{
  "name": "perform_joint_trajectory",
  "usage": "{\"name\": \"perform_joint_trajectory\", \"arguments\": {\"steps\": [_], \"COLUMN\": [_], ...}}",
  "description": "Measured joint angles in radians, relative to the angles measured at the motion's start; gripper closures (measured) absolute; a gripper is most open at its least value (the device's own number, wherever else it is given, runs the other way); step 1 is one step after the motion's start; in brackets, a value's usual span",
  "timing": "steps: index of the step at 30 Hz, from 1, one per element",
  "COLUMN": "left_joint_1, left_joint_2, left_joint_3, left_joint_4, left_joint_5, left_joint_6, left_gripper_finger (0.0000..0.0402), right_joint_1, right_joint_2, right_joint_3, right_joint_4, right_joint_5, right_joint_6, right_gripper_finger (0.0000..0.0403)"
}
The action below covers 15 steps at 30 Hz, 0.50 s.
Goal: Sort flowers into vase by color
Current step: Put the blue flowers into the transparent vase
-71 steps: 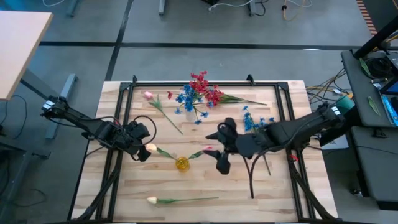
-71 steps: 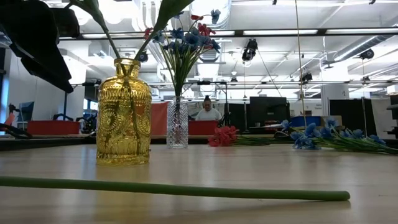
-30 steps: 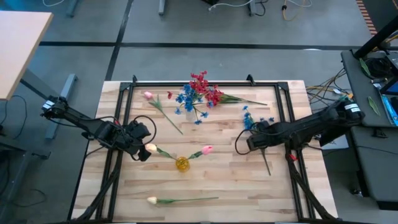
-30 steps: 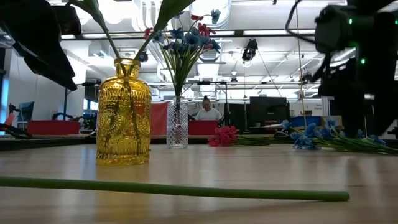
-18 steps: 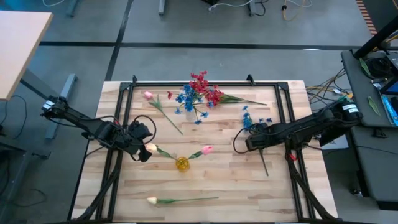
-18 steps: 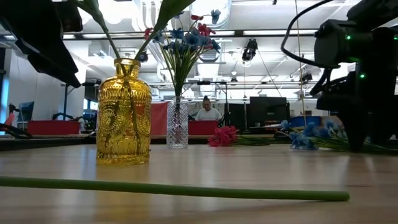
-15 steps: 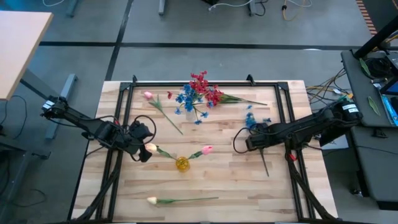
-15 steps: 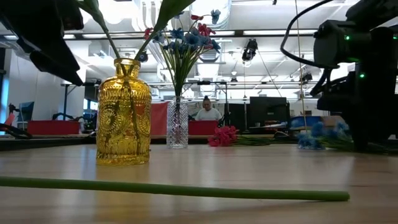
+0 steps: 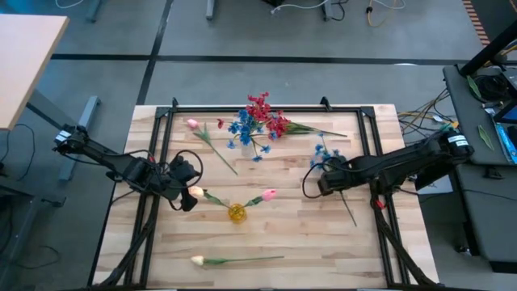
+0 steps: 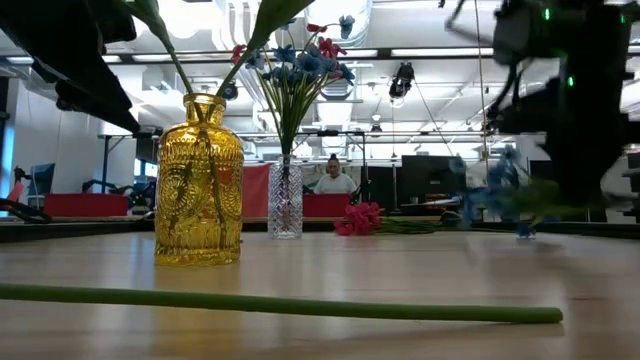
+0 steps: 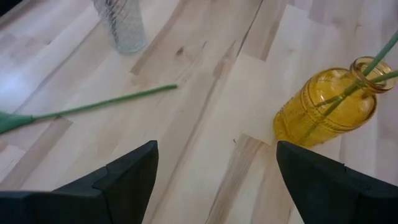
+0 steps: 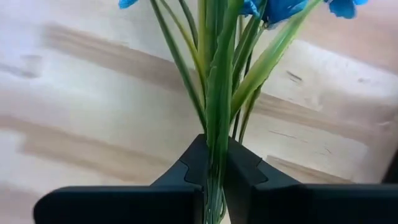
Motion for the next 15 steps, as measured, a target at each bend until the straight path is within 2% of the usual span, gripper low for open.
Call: {"name": "perform_joint_trajectory", "arguments": {"steps": [3,6,10,12,15], "left_joint_1": [0.0,0.0,0.011,0.018,0.039], "left_joint_2": [0.0,0.0,0.0,-0.005,-0.018], "left_joint_3": [-0.002,-0.022,-0.071,-0.094,-0.125], "left_joint_4": [0.009,0.074,0.206,0.237,0.305], "left_joint_5": [-0.013,-0.033,-0.057,-0.083,-0.108], "left_joint_6": [0.039,0.171,0.356,0.416,0.482], "left_gripper_finger": [0.0092,0.0092,0.0092,0.0092,0.0092], "right_joint_1": [0.019,0.02,-0.005,-0.047,-0.14], "right_joint_2": [-0.023,-0.052,-0.093,-0.116,-0.145], "right_joint_3": [0.092,0.179,0.265,0.285,0.282], "right_joint_4": [-0.056,-0.062,0.0,0.094,0.324], "right_joint_5": [0.038,0.087,0.271,0.336,0.328], "right_joint_6": [-0.036,-0.122,-0.3,-0.449,-0.692], "right_gripper_finger": [0.038,0.038,0.038,0.038,0.038]}}
